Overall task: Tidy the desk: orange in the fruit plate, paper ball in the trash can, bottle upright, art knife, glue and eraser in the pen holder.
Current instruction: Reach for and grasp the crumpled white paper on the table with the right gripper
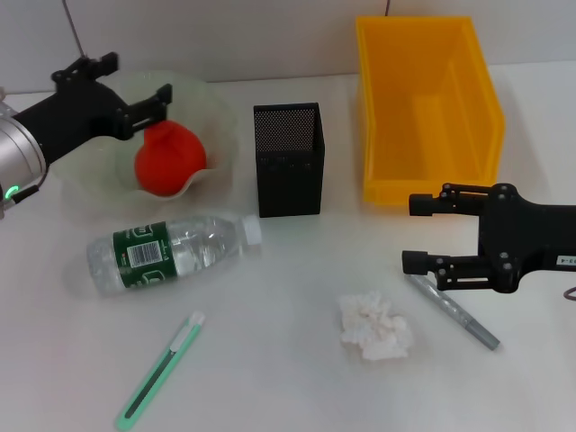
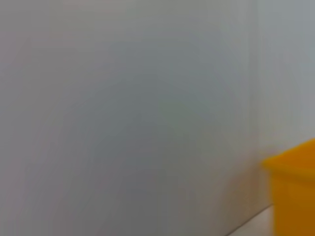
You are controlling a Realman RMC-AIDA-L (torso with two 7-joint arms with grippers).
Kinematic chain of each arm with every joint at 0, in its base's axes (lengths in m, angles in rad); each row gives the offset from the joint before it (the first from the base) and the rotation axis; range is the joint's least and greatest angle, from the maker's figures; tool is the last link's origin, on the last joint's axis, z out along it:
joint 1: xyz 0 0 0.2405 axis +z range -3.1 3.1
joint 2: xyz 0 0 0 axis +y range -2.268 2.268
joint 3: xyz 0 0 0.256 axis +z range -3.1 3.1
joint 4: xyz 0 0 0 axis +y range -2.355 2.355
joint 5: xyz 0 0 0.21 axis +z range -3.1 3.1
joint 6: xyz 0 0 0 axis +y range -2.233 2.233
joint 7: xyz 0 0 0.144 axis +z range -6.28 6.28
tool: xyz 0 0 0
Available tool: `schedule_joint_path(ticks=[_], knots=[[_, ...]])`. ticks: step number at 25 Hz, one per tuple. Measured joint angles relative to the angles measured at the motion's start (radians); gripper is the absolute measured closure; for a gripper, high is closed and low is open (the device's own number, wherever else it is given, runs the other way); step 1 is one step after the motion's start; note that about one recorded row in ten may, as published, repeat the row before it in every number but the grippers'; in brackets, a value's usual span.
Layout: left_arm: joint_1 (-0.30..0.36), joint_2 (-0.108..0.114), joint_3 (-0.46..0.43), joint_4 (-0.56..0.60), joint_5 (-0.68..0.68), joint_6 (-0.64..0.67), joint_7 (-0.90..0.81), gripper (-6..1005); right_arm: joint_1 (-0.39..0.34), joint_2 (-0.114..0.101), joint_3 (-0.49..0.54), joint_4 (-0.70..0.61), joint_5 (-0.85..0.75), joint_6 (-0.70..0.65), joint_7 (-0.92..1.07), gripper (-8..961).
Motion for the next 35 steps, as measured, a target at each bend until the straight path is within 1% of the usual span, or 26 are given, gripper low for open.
schedule_joint_path(ticks=[1,4,5,6,8,9,10,11,12,14,15,17,18,19,21,22,28,29,31,32,34,35], knots=[[0.012,0.003,0.000,0.011,0.004,0.062,-0.005,285,0.000,0.000,0.000,0.000,0.000,0.000,0.000,191],[0.012,0.003,0.000,0.011,0.004,0.062,-0.005,171,0.000,0.000,0.001,0.000,0.000,0.000,0.000,191],[0.050,0.008,0.000,0.059,0.030,0.178,-0.024,133,0.000,0.000,0.002,0.000,0.000,0.000,0.000,191],[0.068,0.009,-0.002,0.086,0.055,0.222,-0.046,132,0.000,0.000,0.002,0.000,0.000,0.000,0.000,191],[0.068,0.009,-0.002,0.086,0.055,0.222,-0.046,129,-0.001,0.000,0.003,0.000,0.000,0.000,0.000,191],[0.090,0.011,-0.004,0.124,0.095,0.276,-0.087,128,-0.001,0.000,0.003,0.000,0.000,0.000,0.000,191],[0.124,0.014,-0.008,0.200,0.170,0.369,-0.164,128,-0.001,0.000,0.003,0.000,0.000,0.000,0.000,191],[0.124,0.014,-0.008,0.200,0.170,0.369,-0.164,129,-0.001,0.000,0.003,0.000,0.000,0.000,0.000,191],[0.141,0.016,-0.009,0.247,0.205,0.437,-0.200,129,-0.001,0.000,0.003,0.000,0.000,0.000,0.000,191],[0.141,0.016,-0.009,0.247,0.205,0.437,-0.200,130,-0.002,-0.001,0.004,0.000,0.000,0.000,0.000,191],[0.175,0.034,-0.011,0.319,0.233,0.586,-0.266,130,-0.002,-0.002,0.005,0.000,-0.004,0.000,0.000,191],[0.175,0.034,-0.011,0.319,0.233,0.586,-0.266,131,-0.002,-0.003,0.005,0.000,-0.006,-0.001,0.000,191],[0.177,0.046,-0.019,0.333,0.233,0.638,-0.299,131,-0.002,-0.004,0.005,0.000,-0.009,-0.002,0.000,191],[0.177,0.046,-0.019,0.333,0.233,0.638,-0.299,131,-0.002,-0.004,0.005,0.000,-0.010,-0.002,0.000,191],[0.177,0.065,-0.046,0.345,0.234,0.771,-0.352,132,-0.004,-0.005,0.005,0.000,-0.011,-0.003,0.000,191],[0.177,0.068,-0.048,0.344,0.241,0.797,-0.359,132,-0.006,-0.005,0.005,0.000,-0.011,-0.003,0.000,191],[0.169,0.066,-0.051,0.321,0.300,0.845,-0.392,134,-0.014,-0.003,0.005,-0.027,-0.024,-0.005,0.000,191],[0.159,0.056,-0.051,0.303,0.334,0.861,-0.396,135,-0.014,-0.001,0.004,-0.036,-0.033,-0.005,0.007,191],[0.155,0.047,-0.051,0.298,0.354,0.868,-0.396,135,-0.013,-0.001,0.002,-0.055,-0.052,-0.005,0.032,191],[0.154,0.043,-0.051,0.298,0.359,0.870,-0.395,135,-0.011,-0.001,0.000,-0.069,-0.063,-0.005,0.051,191],[0.154,0.043,-0.051,0.298,0.359,0.870,-0.395,136,-0.006,0.000,-0.004,-0.100,-0.087,0.000,0.107,191],[0.154,0.037,-0.048,0.298,0.361,0.873,-0.389,136,-0.001,0.001,-0.006,-0.136,-0.109,0.003,0.171,191]])
